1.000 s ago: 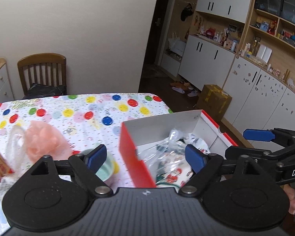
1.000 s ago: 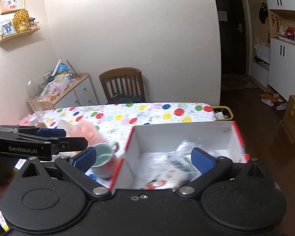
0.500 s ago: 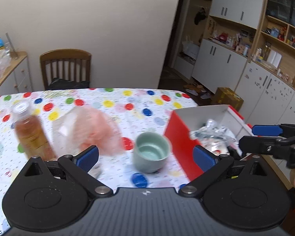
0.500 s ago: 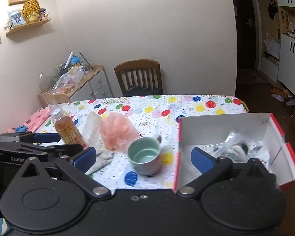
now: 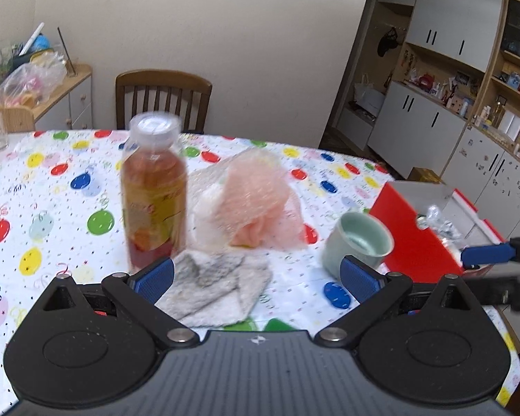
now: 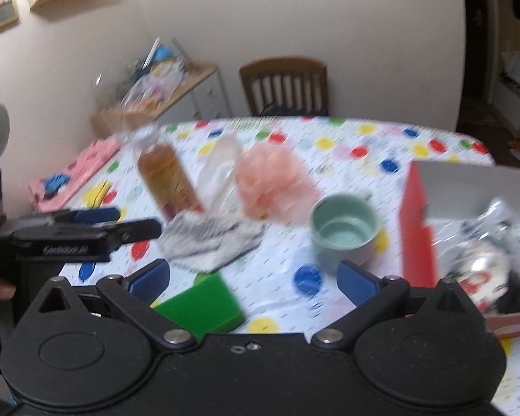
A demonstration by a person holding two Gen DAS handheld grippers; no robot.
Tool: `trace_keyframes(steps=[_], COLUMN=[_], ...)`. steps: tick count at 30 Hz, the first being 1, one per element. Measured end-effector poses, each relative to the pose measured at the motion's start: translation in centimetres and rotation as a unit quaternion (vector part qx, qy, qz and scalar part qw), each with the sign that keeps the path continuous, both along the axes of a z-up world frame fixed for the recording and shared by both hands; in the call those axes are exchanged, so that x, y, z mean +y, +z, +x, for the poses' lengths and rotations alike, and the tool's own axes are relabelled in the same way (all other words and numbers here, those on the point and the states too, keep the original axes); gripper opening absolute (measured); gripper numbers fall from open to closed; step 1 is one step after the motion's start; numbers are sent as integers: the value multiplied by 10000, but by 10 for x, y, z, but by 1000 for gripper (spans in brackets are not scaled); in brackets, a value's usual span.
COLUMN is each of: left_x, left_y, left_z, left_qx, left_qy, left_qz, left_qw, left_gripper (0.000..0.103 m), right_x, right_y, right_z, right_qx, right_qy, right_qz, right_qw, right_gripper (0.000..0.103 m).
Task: Organize soft objects
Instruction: 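Grasp the grey knit cloth with the left tool while the right tool grasps the green sponge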
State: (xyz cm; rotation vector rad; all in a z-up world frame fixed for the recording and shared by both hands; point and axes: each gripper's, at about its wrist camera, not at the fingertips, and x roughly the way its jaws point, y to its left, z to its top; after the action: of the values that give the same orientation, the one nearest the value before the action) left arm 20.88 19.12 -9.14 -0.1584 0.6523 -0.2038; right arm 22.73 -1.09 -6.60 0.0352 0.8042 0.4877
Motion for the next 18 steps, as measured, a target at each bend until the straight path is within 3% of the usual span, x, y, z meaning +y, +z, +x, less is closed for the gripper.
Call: trace_keyframes(steps=[9, 18], left_x=[23, 36], left_y=[-44, -77], left_z=[21, 51], left_qx=[317, 621], left_qy=[90, 241], left_qz=[128, 220], left_qw=[9994, 9975], left_gripper=[103, 103], right_x=[48, 85], right_y=[-40, -70], right_z=[-2, 19], right_qx=[438, 894], right_qy=[395, 240], right_qz=[-420, -723], right_qw=[9974, 9931], right_gripper=[102, 102])
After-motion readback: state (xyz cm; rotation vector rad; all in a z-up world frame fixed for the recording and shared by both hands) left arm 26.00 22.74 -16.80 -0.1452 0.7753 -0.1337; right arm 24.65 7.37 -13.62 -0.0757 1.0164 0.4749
